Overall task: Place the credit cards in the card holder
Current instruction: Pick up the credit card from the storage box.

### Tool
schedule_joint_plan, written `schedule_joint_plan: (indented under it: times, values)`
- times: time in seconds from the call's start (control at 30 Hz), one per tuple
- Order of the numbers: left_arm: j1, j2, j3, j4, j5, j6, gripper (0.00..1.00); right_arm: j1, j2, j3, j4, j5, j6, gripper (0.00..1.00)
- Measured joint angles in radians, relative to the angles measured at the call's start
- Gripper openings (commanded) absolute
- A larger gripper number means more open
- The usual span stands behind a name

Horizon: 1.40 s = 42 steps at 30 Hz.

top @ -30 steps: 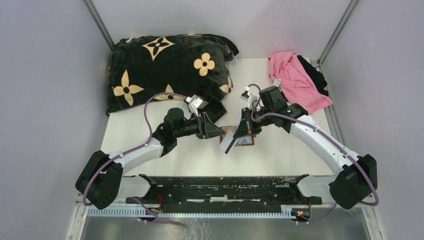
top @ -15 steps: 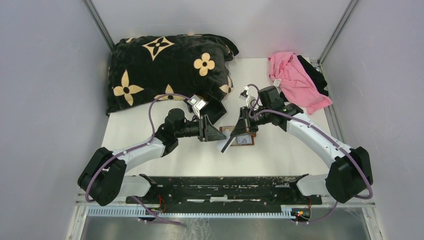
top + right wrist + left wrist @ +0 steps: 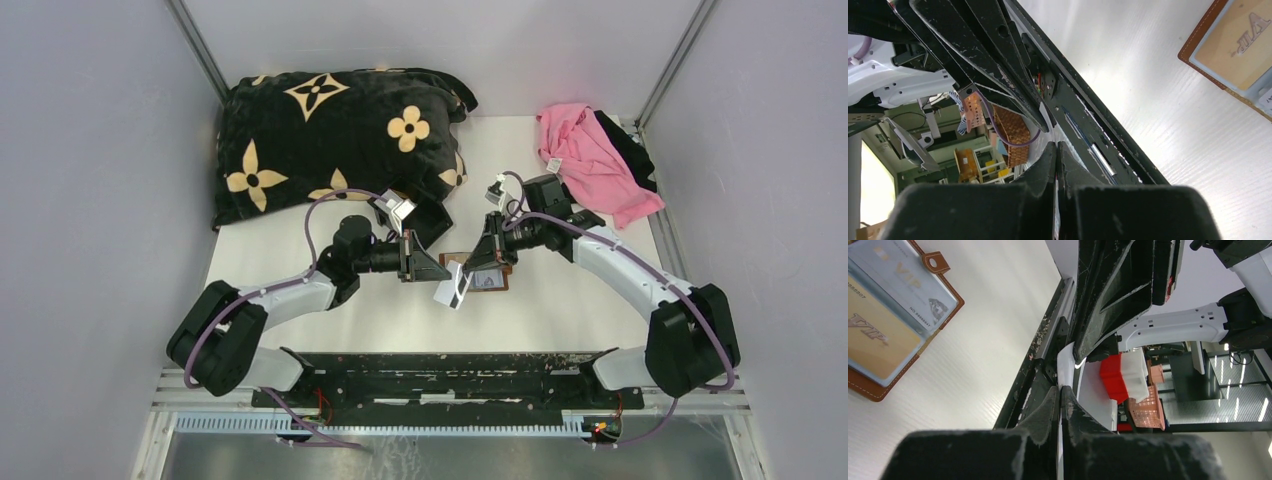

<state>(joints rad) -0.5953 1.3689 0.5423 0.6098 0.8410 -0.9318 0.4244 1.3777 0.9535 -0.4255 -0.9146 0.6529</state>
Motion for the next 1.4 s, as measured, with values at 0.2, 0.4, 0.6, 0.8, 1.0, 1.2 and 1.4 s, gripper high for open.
schedule_joint_plan:
  times: [0.2, 0.4, 0.6, 0.8, 1.0, 1.2, 1.4]
  values:
    - [-0.003, 0.025, 0.002, 0.041, -0.002, -0.011, 0.03, -0.02, 0.02, 0.0, 0.019, 0.017, 0.016, 0.42]
    - [-0.015, 0.026, 0.002, 0.039, -0.09, -0.014, 0.03, -0.027, 0.0, 0.01, 0.003, 0.136, -0.027, 0.46]
    - [-0.016, 0.019, 0.002, 0.021, -0.225, -0.043, 0.03, -0.027, -0.14, 0.067, -0.087, 0.414, -0.144, 0.55]
    - [-0.022, -0.006, 0.039, -0.063, -0.38, -0.048, 0.03, -0.025, -0.306, 0.104, -0.023, 0.848, -0.266, 0.92]
    - [-0.022, -0.003, 0.111, -0.115, -0.457, -0.047, 0.03, -0.027, -0.3, 0.105, 0.103, 1.217, -0.22, 1.0]
    - [-0.022, 0.012, 0.155, -0.122, -0.478, -0.047, 0.03, -0.027, -0.22, 0.125, 0.124, 1.221, -0.214, 0.88]
    - [-0.022, 0.057, 0.158, -0.113, -0.473, -0.048, 0.03, -0.027, -0.191, 0.109, 0.11, 1.058, -0.195, 0.68]
